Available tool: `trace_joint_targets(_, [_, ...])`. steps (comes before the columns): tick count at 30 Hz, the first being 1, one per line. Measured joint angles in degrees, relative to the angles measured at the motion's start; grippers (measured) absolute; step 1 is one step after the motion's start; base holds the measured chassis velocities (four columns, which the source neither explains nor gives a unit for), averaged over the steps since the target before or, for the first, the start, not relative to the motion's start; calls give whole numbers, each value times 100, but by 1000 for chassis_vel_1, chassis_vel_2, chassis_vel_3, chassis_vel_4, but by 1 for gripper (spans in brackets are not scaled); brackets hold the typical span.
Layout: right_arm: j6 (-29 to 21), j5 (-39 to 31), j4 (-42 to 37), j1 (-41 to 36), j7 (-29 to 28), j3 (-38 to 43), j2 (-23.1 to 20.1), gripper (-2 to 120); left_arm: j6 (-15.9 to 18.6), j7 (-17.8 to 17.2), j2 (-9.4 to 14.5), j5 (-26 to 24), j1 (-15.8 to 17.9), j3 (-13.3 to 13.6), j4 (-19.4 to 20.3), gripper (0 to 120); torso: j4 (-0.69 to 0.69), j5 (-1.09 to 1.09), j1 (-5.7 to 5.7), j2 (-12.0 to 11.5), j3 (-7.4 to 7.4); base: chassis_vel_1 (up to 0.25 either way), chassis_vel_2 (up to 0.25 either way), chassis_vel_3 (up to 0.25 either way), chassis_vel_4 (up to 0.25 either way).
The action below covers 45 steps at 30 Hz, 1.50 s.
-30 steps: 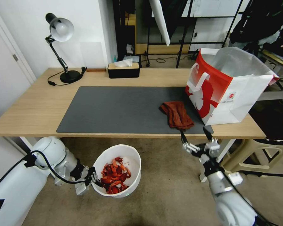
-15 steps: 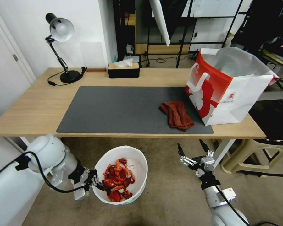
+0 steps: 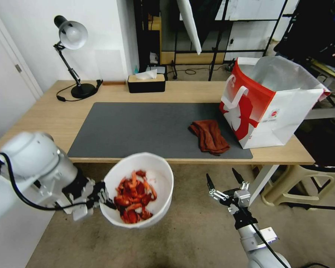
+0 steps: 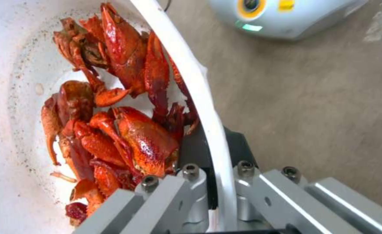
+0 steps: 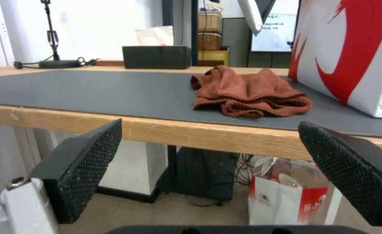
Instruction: Sweep shrimp from table into container with towel, then put container into takeout bag.
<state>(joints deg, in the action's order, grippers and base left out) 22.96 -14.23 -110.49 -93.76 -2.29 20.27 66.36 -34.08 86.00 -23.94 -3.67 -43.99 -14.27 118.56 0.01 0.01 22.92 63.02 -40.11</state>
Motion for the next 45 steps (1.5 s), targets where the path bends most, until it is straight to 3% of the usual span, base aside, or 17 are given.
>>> trace_joint_targets(1, [0, 0, 0, 0, 0, 0, 0, 100, 0, 0, 0, 0, 0, 0, 0, 0, 0, 0, 0, 0, 0, 0, 0, 0, 0])
trace_joint_targets(3, [-5, 21, -14, -34, 6, -10, 12, 100, 36, -45, 40, -178, 437, 131, -140, 0, -1, -1, 0, 0, 0, 0, 0, 0, 0])
trace_joint_targets(8, [-18, 34, -50, -61, 15, -16, 30, 100, 64, -103, -2, -312, 857, 268, -322, 0, 0, -1, 0, 0, 0, 0, 0, 0, 0])
trace_joint_targets(15, [-77, 72, -101, -84, 17, -31, 71, 100, 68, -139, -259, -368, 1388, 449, -684, 0, 1, -1, 0, 0, 0, 0, 0, 0, 0])
trace_joint_targets(17, [-93, 94, -119, -102, 17, -33, 95, 100, 68, -142, -438, -373, 1751, 629, -884, 0, 0, -1, 0, 0, 0, 0, 0, 0, 0])
trace_joint_targets(21, [-93, 94, -119, -102, 17, -33, 95, 100, 68, -142, -438, -373, 1751, 629, -884, 0, 0, -1, 0, 0, 0, 0, 0, 0, 0])
trace_joint_targets(22, [-96, 130, -124, -133, 22, -33, 132, 100, 68, -145, -654, -348, 2132, 860, -1079, 0, -3, 1, 0, 0, 0, 0, 0, 0, 0])
trace_joint_targets(25, [-95, 136, -124, -142, 24, -32, 140, 100, 68, -145, -700, -335, 2191, 907, -1121, 0, -5, 0, 0, 0, 0, 0, 0, 0, 0])
trace_joint_targets(27, [-95, 153, -126, -164, 25, -22, 161, 100, 68, -144, -812, -292, 2317, 1015, -1228, 0, 6, 1, 0, 0, 0, 0, 0, 0, 0])
trace_joint_targets(33, [-90, 198, -141, -237, 37, -6, 212, 100, 61, -147, -1209, -128, 2614, 1251, -1461, 0, -3, -3, 0, 0, 0, 0, 0, 0, 0])
trace_joint_targets(45, [-84, 246, -157, -316, 38, 26, 266, 100, -38, -149, -1709, 47, 2995, 1559, -1839, 0, 0, 0, 0, 0, 0, 0, 0, 0, 0])
